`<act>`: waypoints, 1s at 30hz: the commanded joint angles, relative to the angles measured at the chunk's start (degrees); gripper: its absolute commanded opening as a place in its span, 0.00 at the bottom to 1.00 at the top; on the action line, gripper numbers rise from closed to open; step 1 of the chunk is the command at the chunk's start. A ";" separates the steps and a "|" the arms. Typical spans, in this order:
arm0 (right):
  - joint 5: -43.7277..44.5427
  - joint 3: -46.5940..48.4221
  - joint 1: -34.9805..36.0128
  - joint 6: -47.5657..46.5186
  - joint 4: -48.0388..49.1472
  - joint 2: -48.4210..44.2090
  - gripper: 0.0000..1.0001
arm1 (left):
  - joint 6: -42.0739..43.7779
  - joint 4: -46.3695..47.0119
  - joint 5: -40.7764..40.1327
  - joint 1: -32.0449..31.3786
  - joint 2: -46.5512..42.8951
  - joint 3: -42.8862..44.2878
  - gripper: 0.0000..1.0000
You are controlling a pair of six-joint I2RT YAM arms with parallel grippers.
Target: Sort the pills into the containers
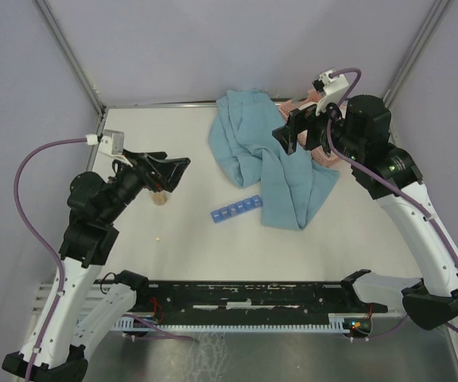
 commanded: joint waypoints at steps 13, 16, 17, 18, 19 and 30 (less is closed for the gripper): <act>-13.60 -8.92 0.09 -9.72 3.95 0.44 1.00 | 4.18 -2.22 -6.43 0.21 5.79 1.35 0.99; -23.13 -13.94 0.11 -20.02 4.01 0.91 1.00 | 5.78 -2.88 -10.58 0.44 10.14 1.93 0.99; -25.27 -15.42 0.11 -21.60 4.60 1.09 1.00 | 6.06 -2.84 -10.90 0.82 11.87 2.29 0.99; -28.49 -17.02 0.10 -23.26 5.14 1.31 1.00 | 6.06 -2.69 -10.66 1.30 13.80 2.65 1.00; -31.10 -18.42 0.11 -25.03 5.35 1.64 1.00 | 6.09 -2.43 -10.24 2.11 15.69 3.21 1.00; -34.58 -19.22 0.11 -33.92 -0.98 5.64 1.00 | 6.41 -12.48 -13.03 11.07 38.05 18.42 0.98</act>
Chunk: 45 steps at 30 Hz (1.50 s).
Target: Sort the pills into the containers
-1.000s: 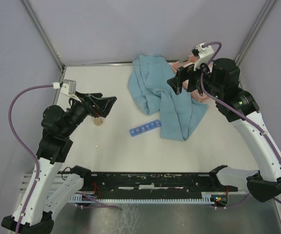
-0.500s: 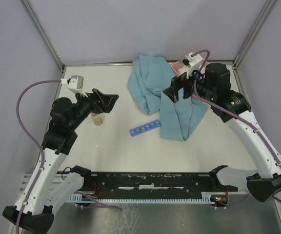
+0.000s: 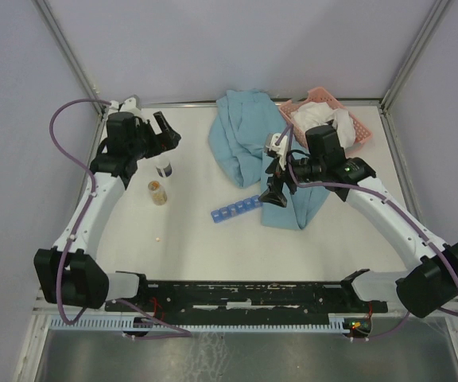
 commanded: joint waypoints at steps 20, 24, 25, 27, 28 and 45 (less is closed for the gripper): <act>2.79 5.11 0.13 -3.43 -3.91 3.82 1.00 | 19.31 -15.52 -15.09 0.74 24.69 17.93 0.89; 2.04 5.17 0.15 -3.45 -4.30 4.70 1.00 | 21.10 -15.37 -15.05 0.78 25.49 17.85 0.89; 2.01 5.21 0.21 -3.43 -4.30 4.89 1.00 | 21.40 -15.50 -15.43 0.76 25.73 17.81 0.89; 2.01 5.23 0.32 -3.52 -4.45 5.15 1.00 | 21.87 -15.64 -16.02 0.81 26.05 17.48 0.88; 2.01 5.19 0.32 -3.57 -4.52 5.18 1.00 | 22.06 -15.67 -16.19 0.71 26.18 17.23 0.87; 1.73 5.60 0.99 -4.47 -5.64 6.75 1.00 | 21.51 -13.67 -13.52 0.68 22.92 13.92 0.84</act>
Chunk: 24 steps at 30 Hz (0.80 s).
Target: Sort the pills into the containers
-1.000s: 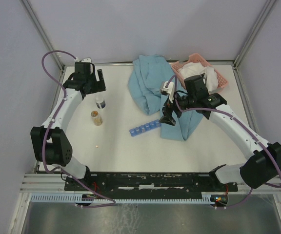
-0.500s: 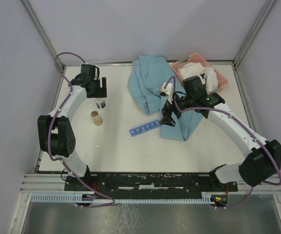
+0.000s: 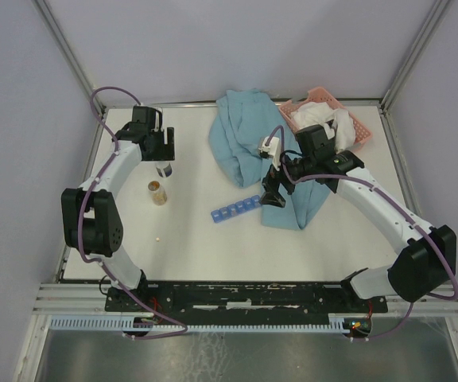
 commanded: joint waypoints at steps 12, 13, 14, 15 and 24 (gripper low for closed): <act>-1.35 2.95 1.16 -2.79 -0.74 1.60 1.00 | -2.06 5.39 9.74 -0.78 -13.04 -6.26 0.81; -1.40 2.80 1.34 -3.05 -0.70 1.72 1.00 | -2.64 6.51 11.49 -1.07 -14.50 -7.59 0.81; -1.51 2.71 1.51 -3.40 -0.69 1.85 1.00 | -3.17 7.83 13.38 -1.76 -15.84 -9.06 0.80; -1.68 2.49 1.76 -3.92 -0.65 1.91 1.00 | -3.55 9.25 15.08 -2.59 -17.41 -10.40 0.80; -13.77 -14.83 2.66 -35.39 10.97 -1.07 1.00 | -10.39 26.31 16.86 -13.19 -30.52 -29.52 0.79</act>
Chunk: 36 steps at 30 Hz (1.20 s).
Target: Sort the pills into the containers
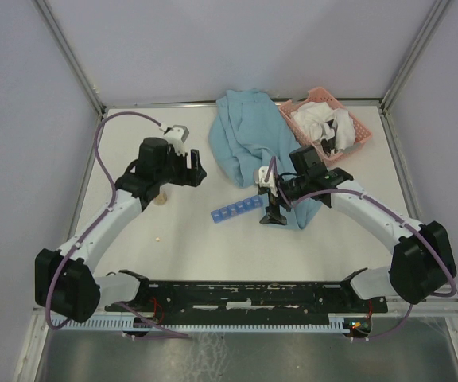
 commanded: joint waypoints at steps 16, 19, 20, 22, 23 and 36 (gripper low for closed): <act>4.61 20.85 3.87 -33.18 -12.17 27.93 0.94 | -9.20 44.02 -1.46 -8.48 -27.39 -39.55 0.73; 6.54 20.92 4.27 -32.88 -12.55 29.55 0.91 | -8.29 47.30 -3.31 -8.48 -30.33 -43.79 0.73; 7.09 21.10 4.34 -32.05 -12.09 30.15 0.90 | -7.92 48.14 -3.93 -8.47 -30.94 -44.72 0.73; 7.52 21.90 4.51 -30.80 -12.13 31.84 0.88 | -7.25 50.09 -4.24 -8.72 -32.09 -46.79 0.73; 7.65 22.41 4.62 -30.68 -12.53 32.44 0.88 | -6.92 51.42 -4.38 -8.97 -32.59 -47.70 0.73; 11.50 22.40 5.38 -31.17 -11.89 35.54 0.81 | -1.73 55.66 -5.47 -12.55 -34.29 -51.95 0.72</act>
